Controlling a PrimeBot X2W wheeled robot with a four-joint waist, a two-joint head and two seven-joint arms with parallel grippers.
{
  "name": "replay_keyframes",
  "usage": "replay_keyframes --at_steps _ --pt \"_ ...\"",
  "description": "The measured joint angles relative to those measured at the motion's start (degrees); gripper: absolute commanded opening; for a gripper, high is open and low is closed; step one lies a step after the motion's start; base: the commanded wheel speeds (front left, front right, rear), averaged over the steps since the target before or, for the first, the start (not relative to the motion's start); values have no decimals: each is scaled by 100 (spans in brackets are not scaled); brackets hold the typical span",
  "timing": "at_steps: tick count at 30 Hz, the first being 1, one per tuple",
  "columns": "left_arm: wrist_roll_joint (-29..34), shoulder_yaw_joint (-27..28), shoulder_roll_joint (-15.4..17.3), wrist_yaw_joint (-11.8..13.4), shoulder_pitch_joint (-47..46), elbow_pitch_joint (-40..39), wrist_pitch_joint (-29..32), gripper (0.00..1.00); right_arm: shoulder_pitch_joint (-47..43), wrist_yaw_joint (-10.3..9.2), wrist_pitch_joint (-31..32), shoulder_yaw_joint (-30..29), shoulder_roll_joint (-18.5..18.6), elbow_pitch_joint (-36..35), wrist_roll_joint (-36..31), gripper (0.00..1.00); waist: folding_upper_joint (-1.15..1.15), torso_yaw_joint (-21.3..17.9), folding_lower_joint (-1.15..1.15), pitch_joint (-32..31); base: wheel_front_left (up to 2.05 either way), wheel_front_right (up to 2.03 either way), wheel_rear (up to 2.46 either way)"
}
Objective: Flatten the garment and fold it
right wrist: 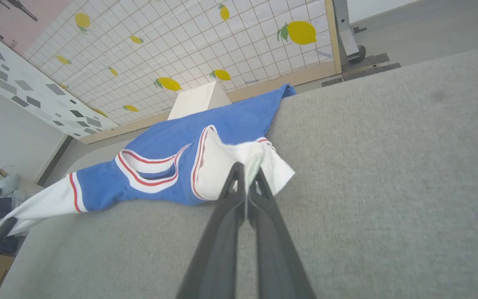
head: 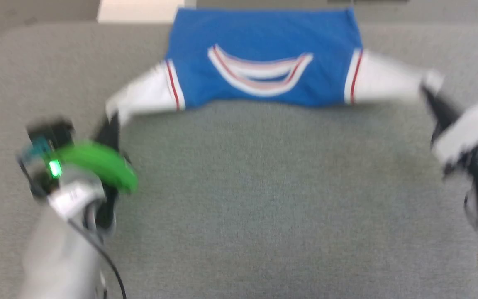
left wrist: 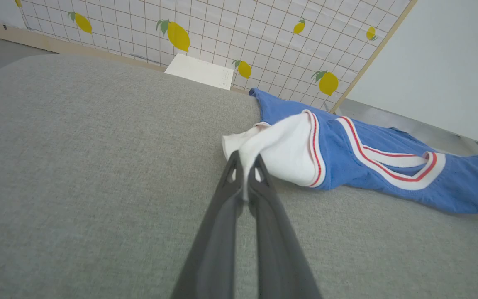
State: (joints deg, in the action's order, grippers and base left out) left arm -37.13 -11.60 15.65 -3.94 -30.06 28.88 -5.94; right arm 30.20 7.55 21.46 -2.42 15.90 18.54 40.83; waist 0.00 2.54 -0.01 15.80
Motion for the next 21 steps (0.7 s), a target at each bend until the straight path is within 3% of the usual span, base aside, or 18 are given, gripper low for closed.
replay_keyframes --at_steps 11,21 --pt "-531 222 -89 591 2310 -1217 414 0 -1948 0 -27 -126 -4 -420 8 0 0 22 0 -989 0 0 0" --pt "-891 610 9 1291 3510 -2236 988 0 -3123 1 449 -719 -4 -1156 12 0 0 -8 0 -1344 0 0 0"
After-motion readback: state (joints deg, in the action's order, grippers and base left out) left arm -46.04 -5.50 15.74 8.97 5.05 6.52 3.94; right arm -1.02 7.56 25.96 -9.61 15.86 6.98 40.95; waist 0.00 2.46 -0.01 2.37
